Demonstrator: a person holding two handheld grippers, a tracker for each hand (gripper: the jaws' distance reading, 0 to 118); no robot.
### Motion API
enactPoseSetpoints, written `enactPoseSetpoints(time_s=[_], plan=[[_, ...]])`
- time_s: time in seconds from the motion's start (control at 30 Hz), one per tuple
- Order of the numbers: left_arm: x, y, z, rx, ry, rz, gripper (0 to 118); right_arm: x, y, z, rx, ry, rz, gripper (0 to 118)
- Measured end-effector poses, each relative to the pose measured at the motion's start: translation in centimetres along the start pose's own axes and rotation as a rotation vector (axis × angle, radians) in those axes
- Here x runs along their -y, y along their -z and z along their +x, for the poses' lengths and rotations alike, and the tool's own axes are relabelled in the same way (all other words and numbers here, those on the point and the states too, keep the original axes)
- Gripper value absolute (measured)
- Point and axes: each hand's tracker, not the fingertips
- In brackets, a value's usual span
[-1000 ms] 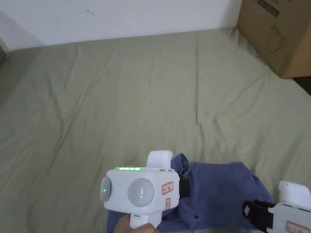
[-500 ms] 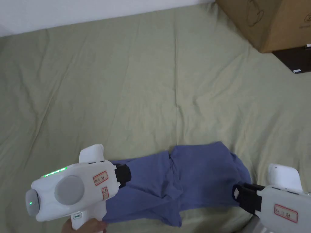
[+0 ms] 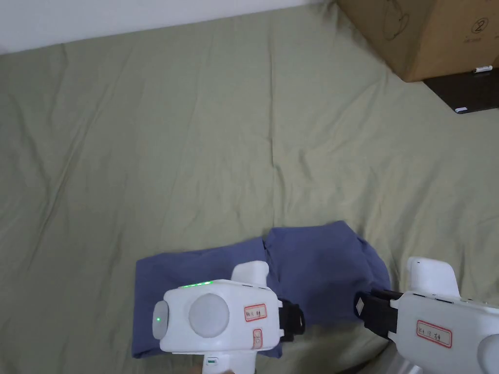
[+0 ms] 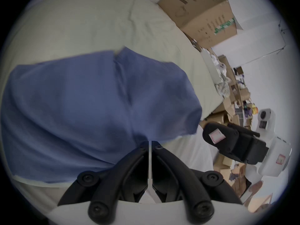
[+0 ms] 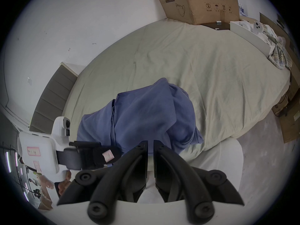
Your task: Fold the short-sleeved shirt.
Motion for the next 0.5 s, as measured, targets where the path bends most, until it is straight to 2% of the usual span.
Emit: enactPoseSetpoints(time_s=[0.1,0.17,0.33,0.37,0.43,0.5], plan=[[0.1,-0.9,0.1,-0.067,0.030,0.020,3,0.0,-0.2,-0.2,0.012,-0.010,-0.001,8],[0.0,-2.8,-0.9,-0.053,0.016,0.072,3,-0.1,-0.4,-0.4,0.015,-0.016,0.002,8],[-0.4,-10.1,-6.1,0.042,-0.143,0.273,6,-0.6,-0.5,-1.6,0.010,-0.050,0.007,8],[-0.2,-11.4,-7.4,0.048,-0.171,0.306,14,-0.6,-0.4,-2.0,0.007,-0.062,0.006,8],[0.2,-13.8,-10.1,0.057,-0.234,0.359,39,-0.8,-0.1,-2.8,0.006,-0.079,0.005,8],[0.9,-15.5,-12.6,0.044,-0.306,0.400,53,-1.0,0.3,-3.6,-0.001,-0.099,-0.004,8]])
